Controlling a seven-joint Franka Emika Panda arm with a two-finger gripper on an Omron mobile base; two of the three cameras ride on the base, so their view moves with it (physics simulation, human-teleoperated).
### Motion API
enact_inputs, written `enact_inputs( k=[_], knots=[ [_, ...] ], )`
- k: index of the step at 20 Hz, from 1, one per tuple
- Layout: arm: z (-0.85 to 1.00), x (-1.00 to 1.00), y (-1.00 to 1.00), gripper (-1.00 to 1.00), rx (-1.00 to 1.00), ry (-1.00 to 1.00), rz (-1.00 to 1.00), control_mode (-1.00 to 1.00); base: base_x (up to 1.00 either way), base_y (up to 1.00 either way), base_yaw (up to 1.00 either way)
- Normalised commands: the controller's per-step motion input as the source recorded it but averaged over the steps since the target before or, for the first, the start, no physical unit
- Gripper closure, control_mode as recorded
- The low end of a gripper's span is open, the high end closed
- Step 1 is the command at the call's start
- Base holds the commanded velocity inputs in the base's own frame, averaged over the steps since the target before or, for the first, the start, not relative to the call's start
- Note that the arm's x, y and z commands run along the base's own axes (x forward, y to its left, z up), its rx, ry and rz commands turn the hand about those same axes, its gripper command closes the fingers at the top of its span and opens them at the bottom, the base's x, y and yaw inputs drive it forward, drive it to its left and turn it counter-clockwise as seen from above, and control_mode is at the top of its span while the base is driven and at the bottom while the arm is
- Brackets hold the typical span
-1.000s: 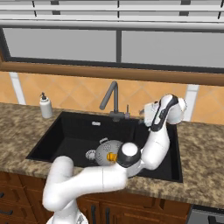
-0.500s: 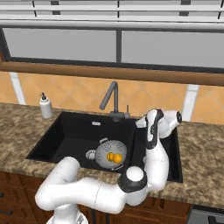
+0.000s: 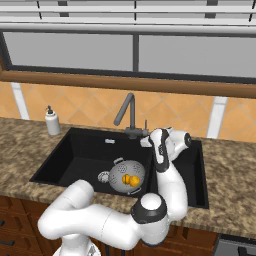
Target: Put the colander in the sink, put the orange, tangerine in the colander, and turn on the sink faucet and pour water over the colander.
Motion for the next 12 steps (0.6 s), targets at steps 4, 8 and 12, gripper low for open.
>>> enact_inputs(
  k=[4, 8, 12],
  knots=[
    [0.08, 0.03, 0.07, -1.0, 0.12, -0.01, 0.25, -1.0, 0.0, 0.0, 0.0],
    [0.0, 0.38, 0.03, -1.0, 0.0, -0.02, -0.06, -1.0, 0.0, 0.0, 0.0],
    [0.14, 0.56, 0.15, -1.0, 0.0, 0.0, -0.31, -1.0, 0.0, 0.0, 0.0]
  ],
)
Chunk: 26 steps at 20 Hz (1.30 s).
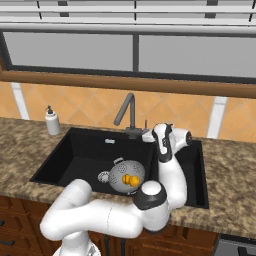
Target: Put the colander in the sink, put the orange, tangerine in the colander, and turn on the sink faucet and pour water over the colander.
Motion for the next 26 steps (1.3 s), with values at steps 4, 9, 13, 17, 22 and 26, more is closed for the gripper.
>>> enact_inputs(
  k=[4, 9, 13, 17, 22, 26],
  knots=[
    [0.17, 0.28, 0.15, -1.0, 0.04, 0.0, -0.29, -1.0, 0.0, 0.0, 0.0],
    [0.04, 0.03, 0.25, -1.0, 0.07, 0.0, -0.09, -1.0, 0.0, 0.0, 0.0],
    [0.0, -0.13, 0.11, -1.0, 0.01, 0.0, 0.0, -1.0, 0.0, 0.0, 0.0],
    [-0.07, 0.28, 0.04, -1.0, 0.0, 0.0, 0.0, -1.0, 0.0, 0.0, 0.0],
    [-0.06, 0.53, 0.01, -1.0, 0.0, 0.0, -0.05, -1.0, 0.0, 0.0, 0.0],
    [-0.04, 0.37, -0.08, -1.0, -0.01, 0.0, -0.03, -1.0, 0.0, 0.0, 0.0]
  ],
)
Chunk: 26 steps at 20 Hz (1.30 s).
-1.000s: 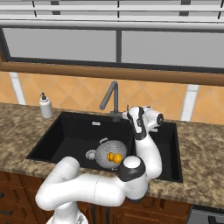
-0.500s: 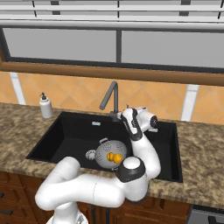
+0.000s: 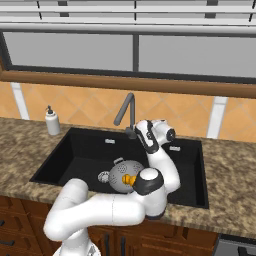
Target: Put the colander in the sink, put the orange, tangerine in the colander, and turn on the sink faucet and pour water over the colander.
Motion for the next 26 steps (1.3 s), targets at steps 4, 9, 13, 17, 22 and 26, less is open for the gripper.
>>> enact_inputs(
  k=[4, 9, 13, 17, 22, 26],
  knots=[
    [0.0, 0.06, -0.24, -1.0, 0.0, -0.01, 0.0, -1.0, 0.0, 0.0, 0.0],
    [-0.05, 0.29, -0.03, -1.0, 0.0, 0.0, -0.01, -1.0, 0.0, 0.0, 0.0],
    [-0.12, 0.5, 0.0, -1.0, -0.01, 0.0, -0.05, -1.0, 0.0, 0.0, 0.0],
    [-0.06, 0.32, 0.0, 1.0, -0.02, 0.0, -0.03, -1.0, 0.0, 0.0, 0.0],
    [0.0, 0.0, 0.0, 1.0, 0.0, 0.0, 0.0, -1.0, 0.0, 0.0, 0.0],
    [0.0, 0.0, 0.0, 1.0, 0.0, 0.0, 0.0, -1.0, 0.0, 0.0, 0.0]
  ],
)
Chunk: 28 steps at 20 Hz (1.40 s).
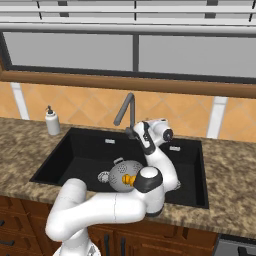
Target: Put the colander in the sink, put the orange, tangerine in the colander, and turn on the sink faucet and pour water over the colander.
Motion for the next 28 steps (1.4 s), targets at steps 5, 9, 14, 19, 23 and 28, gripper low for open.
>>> enact_inputs(
  k=[5, 9, 14, 19, 23, 28],
  knots=[
    [0.0, 0.0, -0.1, 1.0, 0.0, 0.0, 0.0, -1.0, 0.0, 0.0, 0.0],
    [-0.05, 0.0, -0.7, 1.0, 0.0, 0.01, -0.09, -1.0, 0.0, 0.0, 0.0],
    [-0.22, 0.0, -0.99, 1.0, 0.0, 0.08, -0.2, -1.0, 0.0, 0.0, 0.0],
    [-0.51, 0.0, -1.0, 1.0, 0.01, 0.17, -0.27, -1.0, 0.0, 0.0, 0.0],
    [-0.56, -0.09, -1.0, 1.0, 0.01, 0.16, -0.27, -1.0, 0.0, 0.0, 0.0],
    [-0.3, -0.41, -1.0, 1.0, 0.06, 0.09, -0.22, -1.0, 0.0, 0.0, 0.0]
  ],
)
